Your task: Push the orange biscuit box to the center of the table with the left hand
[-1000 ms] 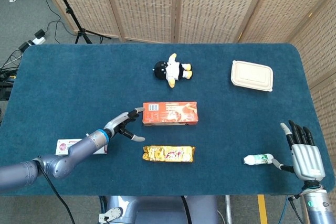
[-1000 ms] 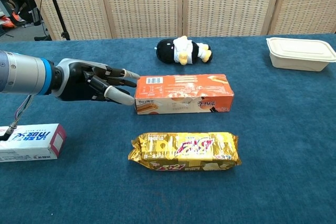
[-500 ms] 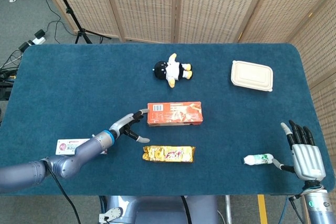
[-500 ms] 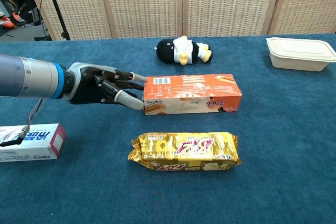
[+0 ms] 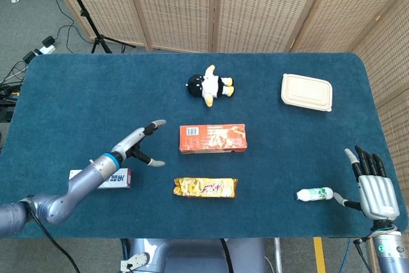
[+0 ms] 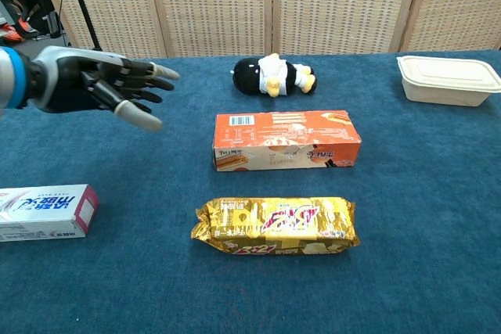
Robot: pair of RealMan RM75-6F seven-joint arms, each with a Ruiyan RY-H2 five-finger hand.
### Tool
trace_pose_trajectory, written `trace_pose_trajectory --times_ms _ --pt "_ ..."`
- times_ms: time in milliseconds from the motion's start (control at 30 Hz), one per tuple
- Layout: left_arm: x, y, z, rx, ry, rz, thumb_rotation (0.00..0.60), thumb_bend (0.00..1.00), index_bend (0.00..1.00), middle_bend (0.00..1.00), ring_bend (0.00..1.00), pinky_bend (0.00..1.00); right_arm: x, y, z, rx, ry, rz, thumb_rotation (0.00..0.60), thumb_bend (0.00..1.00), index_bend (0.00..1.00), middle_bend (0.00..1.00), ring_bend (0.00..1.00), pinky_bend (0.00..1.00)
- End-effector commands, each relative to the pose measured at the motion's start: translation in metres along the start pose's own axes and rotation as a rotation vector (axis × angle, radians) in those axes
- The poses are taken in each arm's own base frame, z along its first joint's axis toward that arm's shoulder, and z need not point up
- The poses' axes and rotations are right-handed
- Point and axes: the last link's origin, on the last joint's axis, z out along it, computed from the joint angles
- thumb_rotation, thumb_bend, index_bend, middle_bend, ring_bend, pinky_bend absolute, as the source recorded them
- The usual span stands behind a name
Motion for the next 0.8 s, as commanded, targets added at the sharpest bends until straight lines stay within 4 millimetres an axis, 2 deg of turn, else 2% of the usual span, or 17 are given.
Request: trace_pose_trajectory --times_ms 33,167,267,567,800 --pt "0.019 -0.029 -0.034 0.021 0.117 0.191 0.6 0.0 0.0 0.0 0.0 0.0 0.0 0.0 0.0 0.0 0.001 -0.001 0.6 0.05 0.02 0.0 0.0 0.0" --pt "0.036 -0.063 -0.063 0.053 0.34 0.478 0.6 0.0 0.0 0.0 0.0 0.0 0.0 -0.001 0.0 0.002 0.0 -0.005 0.6 0.05 0.02 0.0 0.0 0.0" --pt "0.035 -0.081 -0.082 0.084 0.462 0.614 0.6 0.0 0.0 0.0 0.0 0.0 -0.001 -0.002 0.0 0.004 0.001 -0.008 0.6 0.05 0.02 0.0 0.0 0.0" --pt "0.027 -0.119 -0.132 0.112 0.727 0.818 0.6 0.0 0.0 0.0 0.0 0.0 0.002 -0.001 0.001 -0.005 0.032 -0.007 0.6 0.05 0.02 0.0 0.0 0.0" --pt "0.011 -0.137 -0.156 0.111 0.755 0.785 0.6 0.0 0.0 0.0 0.0 0.0 0.005 0.001 0.001 -0.01 0.05 0.002 0.6 0.05 0.02 0.0 0.0 0.0"
